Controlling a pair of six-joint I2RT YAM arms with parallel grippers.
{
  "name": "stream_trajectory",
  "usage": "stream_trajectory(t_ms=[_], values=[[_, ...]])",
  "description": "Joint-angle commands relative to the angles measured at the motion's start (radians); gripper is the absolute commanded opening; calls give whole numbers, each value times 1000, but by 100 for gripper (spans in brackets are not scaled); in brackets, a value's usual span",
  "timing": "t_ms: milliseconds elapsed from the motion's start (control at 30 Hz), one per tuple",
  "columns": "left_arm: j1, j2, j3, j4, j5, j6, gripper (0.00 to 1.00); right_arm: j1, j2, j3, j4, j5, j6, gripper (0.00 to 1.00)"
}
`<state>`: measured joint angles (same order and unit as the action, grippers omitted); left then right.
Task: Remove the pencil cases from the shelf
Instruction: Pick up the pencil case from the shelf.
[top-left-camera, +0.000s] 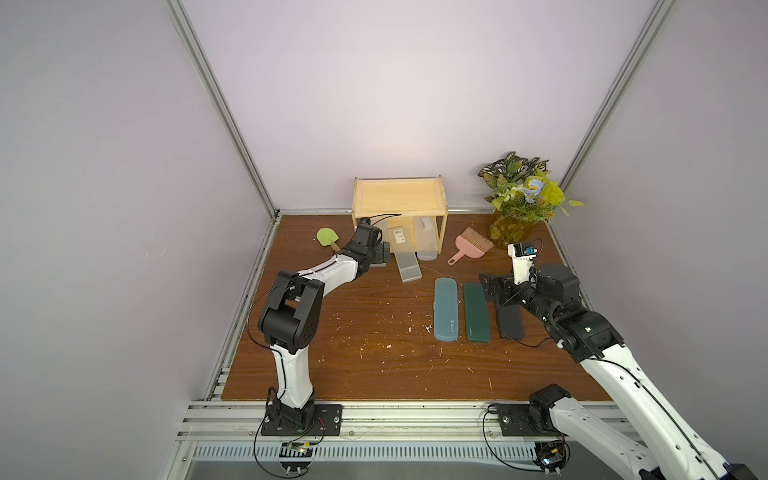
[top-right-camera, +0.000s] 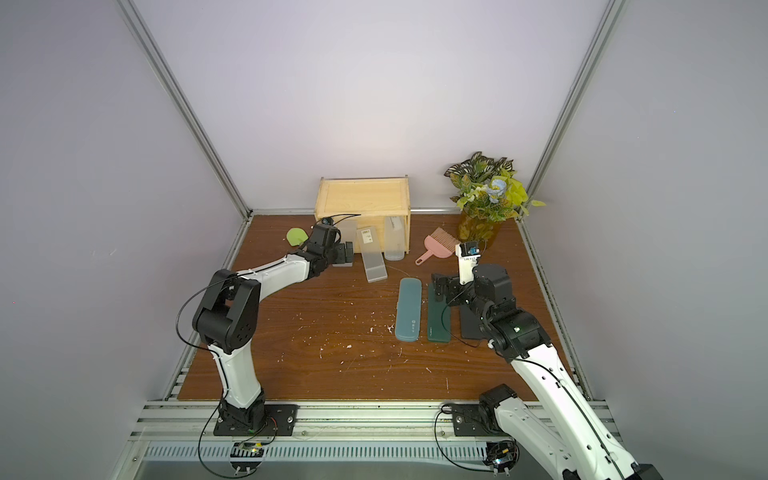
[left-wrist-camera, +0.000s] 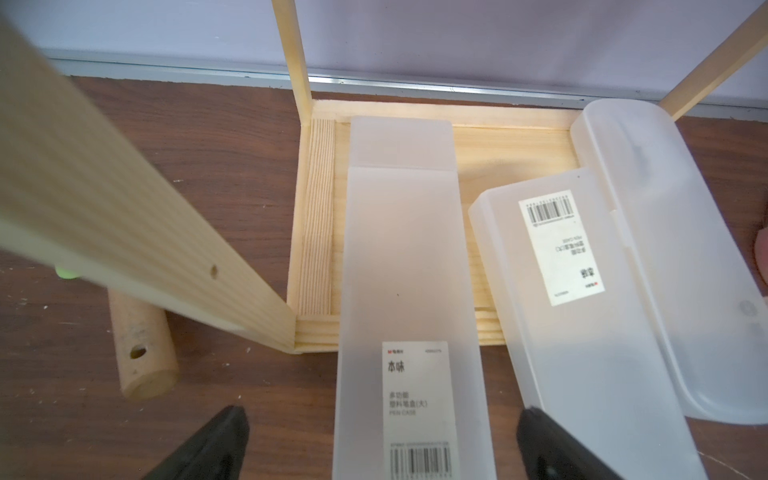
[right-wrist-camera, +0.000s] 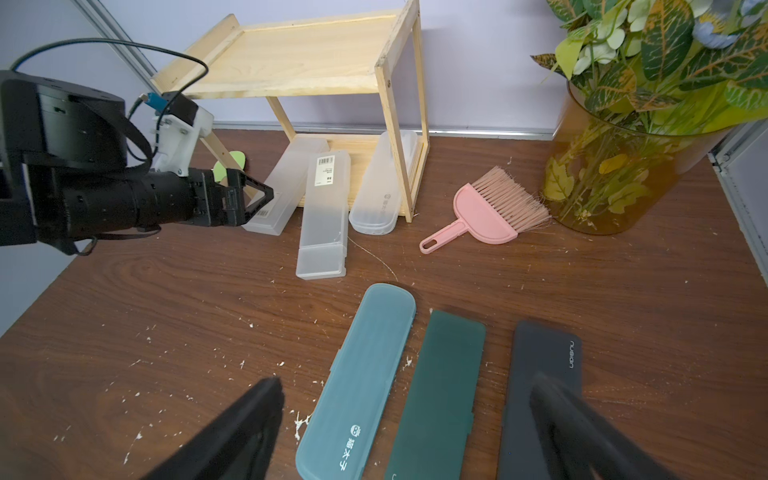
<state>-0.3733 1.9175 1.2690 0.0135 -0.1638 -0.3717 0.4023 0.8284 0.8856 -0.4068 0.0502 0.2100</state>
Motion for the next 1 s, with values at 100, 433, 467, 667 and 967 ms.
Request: stream_trajectory(t_ms=[100, 433, 467, 667, 967], values=[[-3, 53, 38, -40, 2, -9, 100, -3, -7, -2, 28, -14, 7, 99], [-4, 115, 87, -46, 12, -2, 100, -3, 4, 0, 23, -10, 2, 99], [-5, 119, 90, -46, 14, -2, 100, -3, 7, 1, 23, -9, 0, 99], [-7, 151, 117, -59, 14, 1, 99, -3, 18, 4, 26, -9, -3, 99], [-9, 145, 107, -56, 15, 1, 72, -3, 31, 8, 31, -7, -6, 99]])
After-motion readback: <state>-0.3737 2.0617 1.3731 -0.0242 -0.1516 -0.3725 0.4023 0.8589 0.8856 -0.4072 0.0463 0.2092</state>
